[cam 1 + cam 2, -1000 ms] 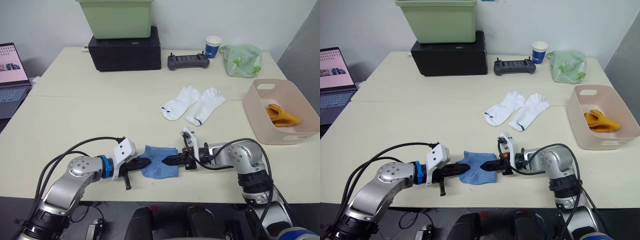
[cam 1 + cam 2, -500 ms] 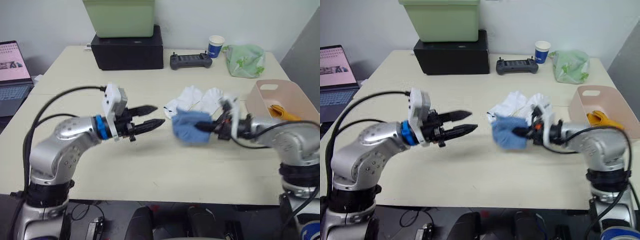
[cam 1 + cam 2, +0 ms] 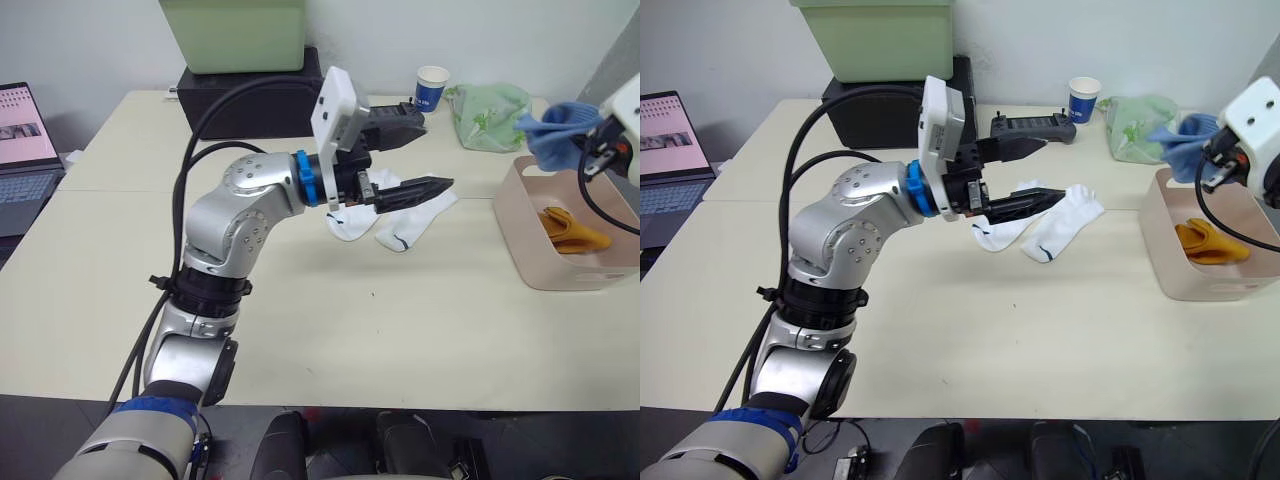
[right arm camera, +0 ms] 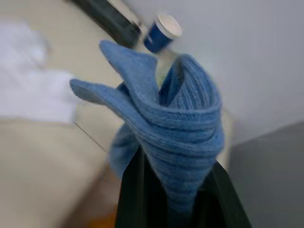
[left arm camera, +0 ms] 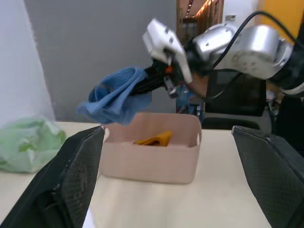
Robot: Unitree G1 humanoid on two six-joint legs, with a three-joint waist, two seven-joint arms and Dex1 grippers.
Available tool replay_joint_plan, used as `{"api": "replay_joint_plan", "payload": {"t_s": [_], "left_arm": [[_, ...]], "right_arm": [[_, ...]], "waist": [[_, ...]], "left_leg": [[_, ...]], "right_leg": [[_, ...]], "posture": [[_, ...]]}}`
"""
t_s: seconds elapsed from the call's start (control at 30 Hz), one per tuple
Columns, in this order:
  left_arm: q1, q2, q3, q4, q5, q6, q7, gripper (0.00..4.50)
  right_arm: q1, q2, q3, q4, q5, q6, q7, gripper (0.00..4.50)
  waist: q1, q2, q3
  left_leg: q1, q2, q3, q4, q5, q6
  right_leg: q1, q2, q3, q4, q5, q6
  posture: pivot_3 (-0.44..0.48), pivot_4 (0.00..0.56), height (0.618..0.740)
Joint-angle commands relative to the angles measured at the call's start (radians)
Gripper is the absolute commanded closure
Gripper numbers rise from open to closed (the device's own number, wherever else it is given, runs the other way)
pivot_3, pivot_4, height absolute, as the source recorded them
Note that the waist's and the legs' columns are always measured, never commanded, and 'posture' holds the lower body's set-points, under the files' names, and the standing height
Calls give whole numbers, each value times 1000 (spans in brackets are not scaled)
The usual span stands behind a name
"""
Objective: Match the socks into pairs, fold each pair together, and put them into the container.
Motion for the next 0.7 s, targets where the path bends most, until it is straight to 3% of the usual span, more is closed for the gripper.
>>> {"api": "replay_joint_plan", "payload": {"t_s": [0.03, 0.33, 0.47, 0.7], "left_arm": [[-44, -32, -7, -2, 25, -34, 7, 19], [-14, -82, -12, -35, 43, -27, 37, 19], [17, -74, -10, -54, 47, -21, 43, 19], [16, -72, -9, -7, 68, -53, 24, 0]], "right_arm": [[-29, -44, 67, 129, -164, -251, 8, 4500], [-50, -39, 252, 479, -490, -595, -57, 4500], [-41, -20, 225, 477, -439, -623, 55, 4500], [-87, -47, 178, 411, -368, -550, 277, 2148]], "waist": [[0, 0, 0], [1, 1, 0], [1, 3, 0], [2, 3, 0]], "left_leg": [[0, 0, 0, 0, 0, 0], [1, -1, 0, 6, 1, -1], [1, -1, 0, 7, 1, -1], [1, -1, -1, 10, 1, -1]], "right_leg": [[0, 0, 0, 1, 0, 0], [2, -1, 0, 3, 0, 0], [2, -1, 0, 4, 0, 0], [4, -1, 0, 5, 0, 0]], "posture": [[0, 150, 740], [0, 150, 740], [0, 150, 740], [0, 150, 740]]}}
